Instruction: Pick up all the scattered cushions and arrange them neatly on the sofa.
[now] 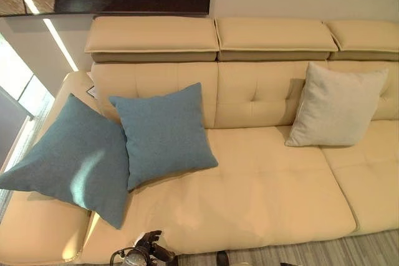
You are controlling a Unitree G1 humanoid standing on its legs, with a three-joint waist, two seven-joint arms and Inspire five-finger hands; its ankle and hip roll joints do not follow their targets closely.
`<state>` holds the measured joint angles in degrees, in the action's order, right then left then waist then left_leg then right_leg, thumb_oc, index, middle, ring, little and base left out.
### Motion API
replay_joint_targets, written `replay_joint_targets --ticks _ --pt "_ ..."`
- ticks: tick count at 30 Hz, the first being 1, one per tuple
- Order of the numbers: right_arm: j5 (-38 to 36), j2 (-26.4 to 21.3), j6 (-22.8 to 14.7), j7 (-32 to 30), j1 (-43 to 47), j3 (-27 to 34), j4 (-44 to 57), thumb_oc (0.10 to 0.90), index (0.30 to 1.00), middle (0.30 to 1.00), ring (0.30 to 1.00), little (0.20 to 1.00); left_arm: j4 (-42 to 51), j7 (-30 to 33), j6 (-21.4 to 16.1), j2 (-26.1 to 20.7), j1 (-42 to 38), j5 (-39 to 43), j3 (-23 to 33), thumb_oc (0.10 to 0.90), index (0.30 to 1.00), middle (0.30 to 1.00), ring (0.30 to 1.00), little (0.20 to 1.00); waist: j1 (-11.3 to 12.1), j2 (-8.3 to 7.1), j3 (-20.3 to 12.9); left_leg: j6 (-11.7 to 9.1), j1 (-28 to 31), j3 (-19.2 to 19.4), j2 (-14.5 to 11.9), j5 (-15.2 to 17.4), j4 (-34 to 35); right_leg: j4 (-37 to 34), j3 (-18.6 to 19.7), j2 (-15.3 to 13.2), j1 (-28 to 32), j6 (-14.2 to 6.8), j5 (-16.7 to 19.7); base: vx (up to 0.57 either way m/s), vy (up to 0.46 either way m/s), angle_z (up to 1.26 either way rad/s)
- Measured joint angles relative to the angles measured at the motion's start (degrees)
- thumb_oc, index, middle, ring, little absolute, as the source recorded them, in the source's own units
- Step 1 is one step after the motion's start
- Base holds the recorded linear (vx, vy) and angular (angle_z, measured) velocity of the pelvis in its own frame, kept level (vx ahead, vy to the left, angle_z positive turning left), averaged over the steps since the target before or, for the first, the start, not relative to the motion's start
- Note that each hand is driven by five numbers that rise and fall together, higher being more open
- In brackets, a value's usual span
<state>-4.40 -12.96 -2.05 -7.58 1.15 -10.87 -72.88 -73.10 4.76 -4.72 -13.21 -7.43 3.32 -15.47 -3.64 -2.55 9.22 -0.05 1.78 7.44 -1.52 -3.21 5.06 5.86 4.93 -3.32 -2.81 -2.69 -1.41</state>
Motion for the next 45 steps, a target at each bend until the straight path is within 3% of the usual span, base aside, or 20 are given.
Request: replay_joint_targets --ticks 4,5,6,7,8,11,12,16,17,19,24,28,37,45 --pt "0.4 0.6 -0.2 -0.1 0.1 0.2 1.7 0.8 0.9 0.9 0.9 0.9 0.1 0.7 0.0 -2.4 0.3 0.0 0.6 0.8 0.9 0.9 0.9 0.9 -0.1 -0.63 1.0 1.6 2.0 -0.4 1.7 1.1 0.0 2.6 -1.5 -1.0 0.4 -2.3 -1.4 0.1 0.117 -0.04" --pt "0.3 0.6 -0.2 0.0 0.1 0.0 1.4 0.8 0.9 0.9 0.9 0.9 0.0 0.9 0.0 -2.6 0.2 0.1 0.8 0.8 0.9 0.9 0.9 0.9 -0.2 -0.41 1.3 2.0 2.7 -0.9 1.4 1.3 0.0 3.1 0.1 0.5 0.2 -3.6 -3.8 0.06 0.02 0.17" --pt "0.3 0.7 -0.3 0.0 0.1 0.0 1.7 0.8 0.9 0.9 0.9 0.9 0.0 1.0 0.0 -3.0 0.4 0.1 1.0 0.8 0.9 0.9 0.9 0.9 -0.1 -0.63 1.4 1.9 2.9 -1.0 1.6 1.3 0.0 3.0 0.1 1.6 -0.1 -3.5 -3.8 0.09 0.016 0.26" --pt "0.0 0.6 -0.5 -0.1 0.1 -0.1 1.7 0.8 0.9 0.9 0.9 0.9 0.0 1.2 0.0 -3.5 0.5 0.3 1.7 0.8 0.9 0.9 0.9 0.9 0.3 -1.49 1.2 1.8 2.9 -1.8 2.0 1.4 0.1 0.2 -0.9 2.1 0.2 -0.9 -2.1 0.05 -0.007 0.39" --pt "-0.4 0.3 -0.5 -0.2 -0.2 0.0 1.7 0.8 0.9 0.9 0.9 0.9 0.3 1.3 -0.1 -3.6 0.7 0.8 2.1 0.8 0.9 0.9 0.9 0.9 0.1 -1.44 1.2 1.8 2.9 -2.9 2.0 1.4 0.1 -1.4 -1.4 2.2 1.6 0.0 -1.0 0.07 -0.025 0.42" --pt "-1.4 0.0 -0.9 -0.4 -0.3 0.1 2.7 0.8 0.9 0.9 0.9 0.9 3.9 2.2 -0.1 -2.9 2.9 1.2 2.6 0.8 0.9 0.9 0.9 0.9 0.6 -1.25 1.3 1.4 2.8 -3.5 1.5 1.4 0.1 -6.0 -1.4 3.0 4.0 1.0 1.4 0.07 -0.064 0.12" --pt "-1.5 -0.4 -1.0 -0.8 -0.3 0.1 5.8 0.8 0.9 0.9 0.9 0.9 5.9 2.5 -0.1 -2.7 3.6 1.8 2.7 0.8 0.9 0.9 0.9 0.9 1.5 -1.26 1.3 1.1 2.6 -3.4 1.2 1.4 0.1 -7.6 -1.9 3.0 4.6 1.0 2.2 0.07 -0.049 0.0" --pt "-2.5 -3.1 -2.3 -2.7 -1.3 0.8 15.4 0.8 0.9 0.9 0.9 0.9 15.1 3.8 -1.3 -2.2 6.1 4.4 3.2 0.8 0.9 0.9 0.9 0.9 1.6 -1.28 1.3 0.5 1.7 -4.8 1.3 1.1 0.1 -11.1 -3.0 3.1 5.9 1.5 3.9 0.04 -0.049 0.18" --pt "-2.7 -4.8 -2.5 -3.0 -2.7 1.8 22.9 0.8 0.9 0.9 0.9 0.9 23.0 4.7 -1.3 -2.1 9.1 6.2 5.0 0.8 0.9 0.9 0.9 0.9 1.5 -1.22 1.3 0.4 1.5 -4.9 1.2 1.1 0.1 -11.1 -3.1 3.2 5.8 1.5 3.9 0.03 -0.054 0.06" --pt "-2.7 -6.3 -4.0 -4.4 -2.2 3.1 27.4 0.8 0.9 0.9 0.9 0.9 28.8 5.5 -2.4 -2.1 10.3 8.1 5.7 0.8 0.9 0.9 0.9 0.9 1.9 -1.13 1.4 0.2 1.0 -5.1 0.8 1.0 0.1 -11.1 -3.4 3.3 5.8 1.4 3.8 0.02 -0.038 0.1" --pt "-2.6 -9.7 -5.2 -7.0 -0.6 4.7 32.2 0.8 0.9 0.9 0.9 0.9 42.9 7.4 -4.4 -3.1 11.4 12.1 7.1 0.8 0.9 0.9 0.9 0.9 2.7 -1.31 1.2 -0.5 -1.3 -6.8 1.2 0.2 0.1 -11.1 -5.2 3.2 3.8 1.3 3.9 -0.04 -0.057 0.2" --pt "-2.7 -9.7 -5.0 -8.1 1.8 4.3 32.5 0.8 0.9 0.9 0.9 0.9 48.4 8.8 -5.1 -3.9 9.3 12.7 7.2 0.8 0.9 0.9 0.9 0.9 3.0 -1.17 1.3 -0.7 -5.7 -8.2 1.3 -1.2 0.0 -11.1 -6.6 3.2 0.1 1.6 4.5 -0.05 -0.051 0.2" --pt "-2.7 -8.5 -5.2 -11.6 5.6 2.7 33.3 0.8 0.9 0.9 0.9 0.9 49.2 17.4 -5.6 -3.8 3.0 9.9 7.1 0.8 0.9 0.9 0.9 0.9 2.8 -0.83 1.7 -0.8 -10.4 -8.2 1.2 -2.0 0.0 -11.1 -6.5 3.4 -4.6 1.4 5.2 -0.04 -0.047 0.0" --pt "-3.7 -8.6 -5.4 -14.8 17.0 0.0 33.4 0.8 0.9 0.9 0.9 0.9 46.2 23.5 -5.7 -4.7 -12.9 7.7 4.4 0.8 0.9 0.9 0.9 0.9 1.6 -0.8 3.4 -1.5 -17.0 -7.9 1.0 -3.4 0.0 -11.1 -6.2 3.7 -11.3 1.4 6.8 -0.01 -0.017 -0.02"
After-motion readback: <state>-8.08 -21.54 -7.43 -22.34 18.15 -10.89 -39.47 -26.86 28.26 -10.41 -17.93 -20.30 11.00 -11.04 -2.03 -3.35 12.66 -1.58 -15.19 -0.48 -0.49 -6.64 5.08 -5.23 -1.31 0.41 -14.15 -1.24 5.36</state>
